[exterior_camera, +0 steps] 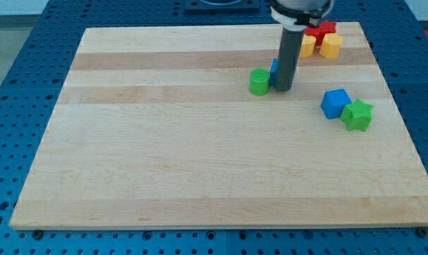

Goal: Push the blue triangle to the top center

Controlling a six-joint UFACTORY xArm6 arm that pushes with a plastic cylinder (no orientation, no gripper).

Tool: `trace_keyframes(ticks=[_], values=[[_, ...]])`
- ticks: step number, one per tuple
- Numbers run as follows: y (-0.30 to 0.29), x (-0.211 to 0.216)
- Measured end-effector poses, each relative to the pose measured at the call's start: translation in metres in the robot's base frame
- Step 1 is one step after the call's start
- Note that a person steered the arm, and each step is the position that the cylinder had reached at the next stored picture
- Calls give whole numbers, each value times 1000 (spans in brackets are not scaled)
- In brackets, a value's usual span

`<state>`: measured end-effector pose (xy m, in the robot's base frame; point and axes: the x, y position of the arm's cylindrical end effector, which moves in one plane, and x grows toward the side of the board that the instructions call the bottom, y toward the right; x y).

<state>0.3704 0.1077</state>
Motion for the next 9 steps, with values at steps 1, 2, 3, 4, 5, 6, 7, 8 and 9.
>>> trace_keyframes(ticks=[1,2,3,4,5,6,7,8,9], values=[[12,-2],[15,-13],[15,-24],[11,-31],[6,-14],[-5,-8],[-17,-14],[-35,-25],[-37,-33]])
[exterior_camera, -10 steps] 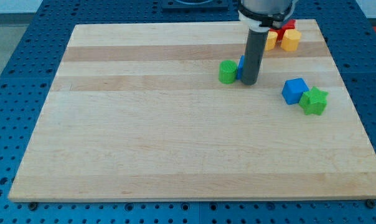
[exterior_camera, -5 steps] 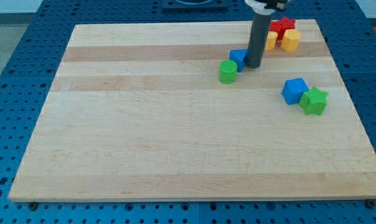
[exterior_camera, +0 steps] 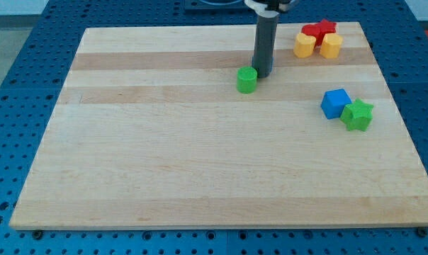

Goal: Push the blue triangle to the top center

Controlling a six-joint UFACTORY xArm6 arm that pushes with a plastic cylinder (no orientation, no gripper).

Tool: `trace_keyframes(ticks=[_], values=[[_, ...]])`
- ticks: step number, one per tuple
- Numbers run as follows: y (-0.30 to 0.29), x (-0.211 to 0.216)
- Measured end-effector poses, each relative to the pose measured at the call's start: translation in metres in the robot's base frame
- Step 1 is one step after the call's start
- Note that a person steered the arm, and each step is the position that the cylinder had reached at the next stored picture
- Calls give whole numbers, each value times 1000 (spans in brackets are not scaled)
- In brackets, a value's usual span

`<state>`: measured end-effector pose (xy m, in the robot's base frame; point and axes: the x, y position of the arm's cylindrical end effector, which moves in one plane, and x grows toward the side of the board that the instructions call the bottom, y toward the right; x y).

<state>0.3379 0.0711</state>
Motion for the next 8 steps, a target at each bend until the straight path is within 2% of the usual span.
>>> trace_keyframes(ticks=[3,5,8], values=[[33,-12],[14,-38],[-8,-39]])
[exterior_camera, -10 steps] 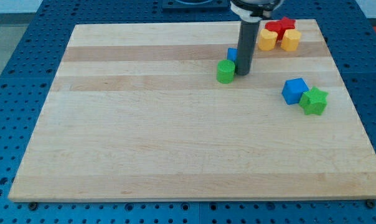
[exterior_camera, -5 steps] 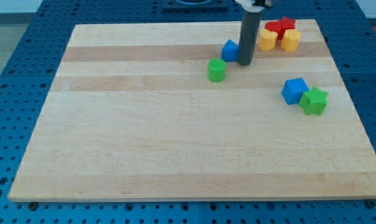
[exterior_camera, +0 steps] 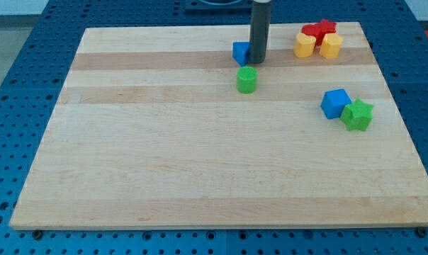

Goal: Push the blue triangle to the top center

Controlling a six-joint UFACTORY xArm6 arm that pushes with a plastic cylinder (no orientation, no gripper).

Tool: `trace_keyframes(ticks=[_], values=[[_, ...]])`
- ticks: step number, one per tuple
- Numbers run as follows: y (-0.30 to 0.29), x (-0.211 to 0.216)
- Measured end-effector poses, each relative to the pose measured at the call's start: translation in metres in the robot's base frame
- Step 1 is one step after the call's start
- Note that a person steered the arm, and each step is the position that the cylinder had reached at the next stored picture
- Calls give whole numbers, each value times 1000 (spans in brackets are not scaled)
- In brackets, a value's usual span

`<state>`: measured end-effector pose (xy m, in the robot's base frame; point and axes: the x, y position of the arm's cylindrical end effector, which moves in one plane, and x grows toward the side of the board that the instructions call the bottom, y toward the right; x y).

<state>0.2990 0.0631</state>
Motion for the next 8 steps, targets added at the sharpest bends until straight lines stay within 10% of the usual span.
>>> trace_keyframes(ticks=[8], values=[[-44,-29]])
